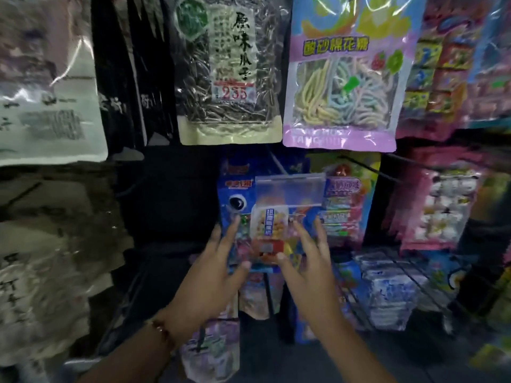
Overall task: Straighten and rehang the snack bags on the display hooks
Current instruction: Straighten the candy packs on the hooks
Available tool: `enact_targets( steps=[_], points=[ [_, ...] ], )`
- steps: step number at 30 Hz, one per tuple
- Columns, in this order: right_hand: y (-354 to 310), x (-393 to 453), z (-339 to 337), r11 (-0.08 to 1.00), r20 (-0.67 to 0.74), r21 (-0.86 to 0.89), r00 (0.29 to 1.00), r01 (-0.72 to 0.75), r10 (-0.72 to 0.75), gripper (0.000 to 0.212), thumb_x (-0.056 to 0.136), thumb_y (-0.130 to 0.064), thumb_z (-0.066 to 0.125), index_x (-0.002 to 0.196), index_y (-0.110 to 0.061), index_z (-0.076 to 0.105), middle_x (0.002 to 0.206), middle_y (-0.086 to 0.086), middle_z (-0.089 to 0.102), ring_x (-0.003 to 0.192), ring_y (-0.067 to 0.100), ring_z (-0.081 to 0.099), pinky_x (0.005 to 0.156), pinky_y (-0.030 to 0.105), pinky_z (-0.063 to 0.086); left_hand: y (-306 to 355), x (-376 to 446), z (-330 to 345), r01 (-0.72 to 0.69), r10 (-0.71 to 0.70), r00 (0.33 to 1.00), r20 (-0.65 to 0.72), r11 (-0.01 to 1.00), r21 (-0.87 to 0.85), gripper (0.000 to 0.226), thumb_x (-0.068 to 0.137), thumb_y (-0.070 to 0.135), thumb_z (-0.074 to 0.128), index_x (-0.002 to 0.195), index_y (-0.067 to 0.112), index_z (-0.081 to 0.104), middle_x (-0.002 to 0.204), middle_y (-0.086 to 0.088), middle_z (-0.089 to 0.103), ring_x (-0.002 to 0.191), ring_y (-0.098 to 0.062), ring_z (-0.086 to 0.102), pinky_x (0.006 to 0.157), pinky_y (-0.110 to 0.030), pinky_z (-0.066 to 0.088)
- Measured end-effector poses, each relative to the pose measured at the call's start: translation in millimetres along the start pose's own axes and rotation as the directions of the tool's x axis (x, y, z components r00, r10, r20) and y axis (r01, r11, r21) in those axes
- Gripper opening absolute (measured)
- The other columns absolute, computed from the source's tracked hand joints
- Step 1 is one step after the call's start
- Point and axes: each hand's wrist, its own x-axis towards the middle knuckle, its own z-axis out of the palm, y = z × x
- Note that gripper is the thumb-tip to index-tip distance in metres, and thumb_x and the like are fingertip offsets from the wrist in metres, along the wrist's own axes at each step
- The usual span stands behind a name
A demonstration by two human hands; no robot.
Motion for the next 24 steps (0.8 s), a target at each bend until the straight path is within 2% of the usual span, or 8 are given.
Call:
enact_targets(
  steps=[2,5,9,11,15,17,19,24],
  points=[
    [10.9,7.1,8.4,0.999,-0.006,0.044,1.000,0.030,-0.030,0.064,0.093,-0.039,0.060,0.137,-0.063,0.020,0.157,-0.030,-0.010,0.130,-0.017,0.016,0.098,0.024,0.040,-1.5,1.5,11.3,-0.039,0.034,0.998,-0.056,0.994,-0.099,0.080,0.096,0.047,0.052,0.138,0.068,-0.013,0.163,0.011,-0.003,0.148,-0.008,0.007,0.105,-0.021,0.026],
    [20.2,24.1,13.7,0.998,0.006,0.057,1.000,0.013,-0.014,0.065,0.093,-0.035,0.061,0.144,-0.054,0.027,0.158,-0.022,0.005,0.138,0.002,0.023,0.098,0.026,0.039,-5.1,9.6,22.9,-0.010,-0.013,0.992,-0.126,0.983,-0.185,0.079,0.095,0.044,0.054,0.141,0.066,-0.006,0.159,0.003,0.014,0.144,-0.015,0.026,0.105,-0.027,0.037],
    [18.1,47.4,15.8,0.987,0.022,0.154,0.999,-0.053,0.050,0.057,0.092,-0.031,0.063,0.144,-0.041,0.039,0.150,-0.015,0.021,0.121,0.001,0.036,0.087,0.016,0.036,-0.5,32.4,28.8,0.038,-0.084,0.979,-0.185,0.970,-0.240,0.084,0.093,0.035,0.060,0.137,0.068,-0.003,0.138,0.001,0.032,0.109,-0.011,0.053,0.083,-0.020,0.046],
    [18.9,53.3,18.3,0.977,0.003,0.204,0.998,-0.064,0.064,0.054,0.090,-0.026,0.065,0.139,-0.039,0.045,0.141,-0.012,0.028,0.111,-0.002,0.042,0.081,0.008,0.038,-1.9,39.7,32.1,0.037,-0.102,0.971,-0.214,0.957,-0.286,0.087,0.092,0.029,0.064,0.134,0.069,-0.001,0.136,0.003,0.031,0.111,-0.010,0.052,0.084,-0.016,0.044],
    [37.1,53.6,28.3,0.937,-0.085,0.309,0.977,-0.163,0.197,0.058,0.083,-0.030,0.075,0.129,-0.027,0.038,0.129,-0.003,0.044,0.111,0.015,0.053,0.091,0.036,0.049,-15.0,39.7,43.4,0.071,-0.166,0.957,-0.237,0.929,-0.363,0.097,0.088,0.043,0.068,0.147,0.056,-0.008,0.160,0.004,0.008,0.140,-0.013,0.029,0.095,-0.017,0.038],
    [47.7,53.6,32.8,0.890,-0.013,0.362,0.954,-0.276,0.301,0.071,0.085,-0.036,0.073,0.139,-0.023,0.029,0.130,-0.001,0.049,0.110,0.018,0.057,0.093,0.039,0.049,-23.5,40.3,44.7,0.146,-0.250,0.954,-0.165,0.869,-0.474,0.114,0.080,0.043,0.076,0.147,0.052,-0.016,0.163,0.007,-0.001,0.146,-0.015,0.019,0.105,-0.025,0.033],
    [55.8,57.7,34.7,0.841,0.099,0.395,0.927,-0.371,0.362,0.076,0.088,-0.045,0.066,0.148,-0.025,0.023,0.136,-0.005,0.050,0.121,0.019,0.053,0.104,0.042,0.044,-31.0,44.6,41.0,0.265,-0.340,0.939,-0.043,0.800,-0.538,0.121,0.073,0.051,0.079,0.146,0.052,-0.017,0.160,0.015,0.005,0.138,-0.016,0.035,0.105,-0.036,0.043],
    [65.7,69.9,33.0,0.842,0.232,0.348,0.909,-0.411,0.347,0.066,0.093,-0.056,0.051,0.150,-0.033,0.026,0.146,-0.008,0.043,0.137,0.022,0.040,0.112,0.047,0.032,-37.0,59.0,36.5,0.433,-0.391,0.901,0.190,0.773,-0.463,0.102,0.075,0.068,0.066,0.154,0.032,0.013,0.147,0.012,0.041,0.119,-0.011,0.053,0.096,-0.026,0.040]
  ],
)
